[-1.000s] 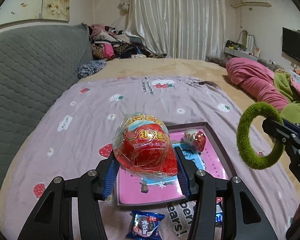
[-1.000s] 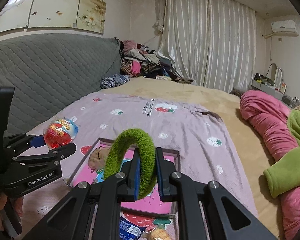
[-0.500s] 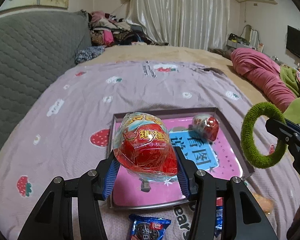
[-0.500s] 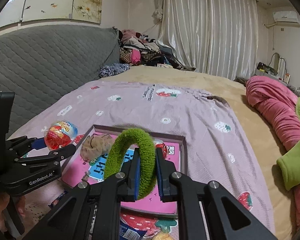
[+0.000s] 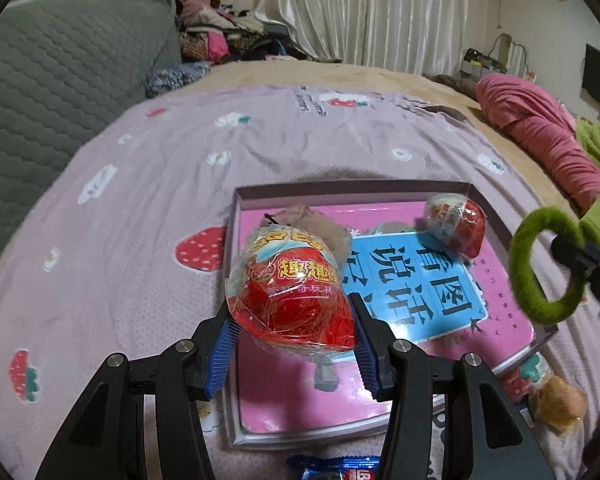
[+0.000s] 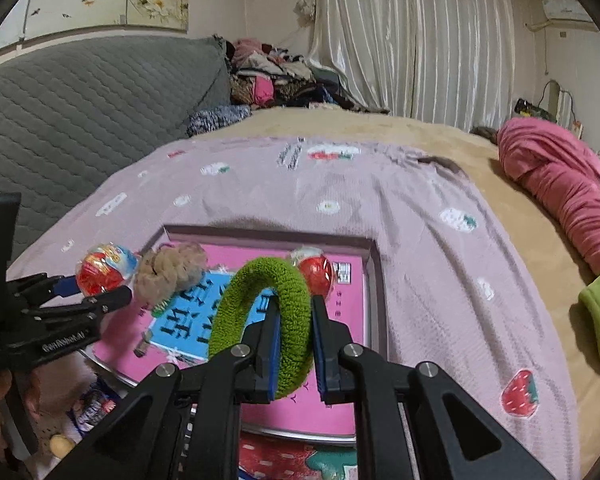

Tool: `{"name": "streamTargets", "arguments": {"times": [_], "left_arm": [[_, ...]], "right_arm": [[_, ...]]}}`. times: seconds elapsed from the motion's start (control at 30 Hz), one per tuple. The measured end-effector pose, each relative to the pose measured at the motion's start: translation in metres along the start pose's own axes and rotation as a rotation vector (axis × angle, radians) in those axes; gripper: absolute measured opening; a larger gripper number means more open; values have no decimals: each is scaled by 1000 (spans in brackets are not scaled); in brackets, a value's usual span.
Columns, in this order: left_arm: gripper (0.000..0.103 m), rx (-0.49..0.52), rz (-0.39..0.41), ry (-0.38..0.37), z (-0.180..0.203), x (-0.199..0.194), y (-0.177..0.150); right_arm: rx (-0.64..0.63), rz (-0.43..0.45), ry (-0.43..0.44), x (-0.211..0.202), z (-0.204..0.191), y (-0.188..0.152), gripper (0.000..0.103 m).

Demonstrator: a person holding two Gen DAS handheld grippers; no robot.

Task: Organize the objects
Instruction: 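Lower both grippers into the tray and open them to release egg and ring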

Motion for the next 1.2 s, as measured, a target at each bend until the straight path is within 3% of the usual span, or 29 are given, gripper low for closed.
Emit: {"name": "streamTargets", "arguments": {"times": [0.43,0.9,1.2], "left_arm": [[54,23,-104,-1,-2,44,-17],[53,43,-140,-27,5,55,-25],[55,56,-136,-20,5,51,-29]], "right_arm": [[-49,-163,-71,52,-1,-30,14],[-51,-214,-95,66,3,-39,15],[-51,-200,-96,62,4,-38,35]]}}
Point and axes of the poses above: each gripper's, at about its wrist camera, not at the fingertips, and x roughly the way its jaws point, z to its right, y to its top, the point moved 5 cm from there along x, roughly the way its jaws point, and after that the axes turned 6 degrees about -x, right-handed, at the moved point
